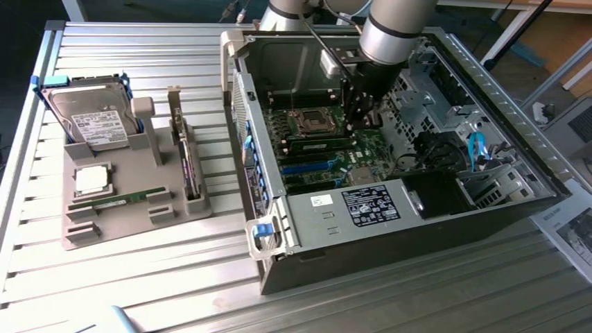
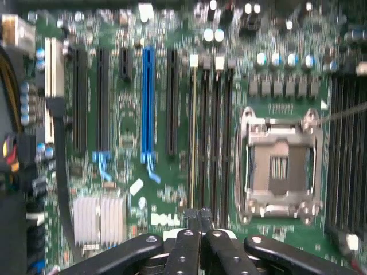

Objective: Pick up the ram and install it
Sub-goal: 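Press down the ram until it locks into place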

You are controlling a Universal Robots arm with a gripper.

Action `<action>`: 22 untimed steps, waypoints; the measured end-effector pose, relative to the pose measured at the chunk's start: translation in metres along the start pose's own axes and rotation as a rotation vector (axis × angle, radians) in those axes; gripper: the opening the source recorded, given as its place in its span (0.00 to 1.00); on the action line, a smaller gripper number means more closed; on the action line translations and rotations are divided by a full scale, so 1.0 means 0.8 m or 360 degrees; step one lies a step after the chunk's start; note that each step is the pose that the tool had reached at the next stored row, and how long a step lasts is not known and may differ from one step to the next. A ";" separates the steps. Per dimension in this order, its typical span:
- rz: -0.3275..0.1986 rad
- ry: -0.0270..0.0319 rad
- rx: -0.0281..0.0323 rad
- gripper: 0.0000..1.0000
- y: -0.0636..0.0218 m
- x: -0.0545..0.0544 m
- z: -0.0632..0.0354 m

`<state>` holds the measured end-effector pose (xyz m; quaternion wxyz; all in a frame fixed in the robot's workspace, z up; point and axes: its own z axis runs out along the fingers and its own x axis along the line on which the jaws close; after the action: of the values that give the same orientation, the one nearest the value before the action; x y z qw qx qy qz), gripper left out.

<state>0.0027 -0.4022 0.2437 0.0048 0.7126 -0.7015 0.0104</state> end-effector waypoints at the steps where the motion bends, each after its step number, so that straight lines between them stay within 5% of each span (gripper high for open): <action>1: 0.0000 0.00001 -0.00001 0.10 0.006 0.000 0.000; 8: 0.0000 -0.00004 0.00002 0.10 0.052 -0.001 0.003; 22: 0.0000 -0.00033 0.00004 0.10 0.054 -0.002 0.015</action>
<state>-0.0408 -0.4019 0.2312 0.0040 0.7126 -0.7015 0.0097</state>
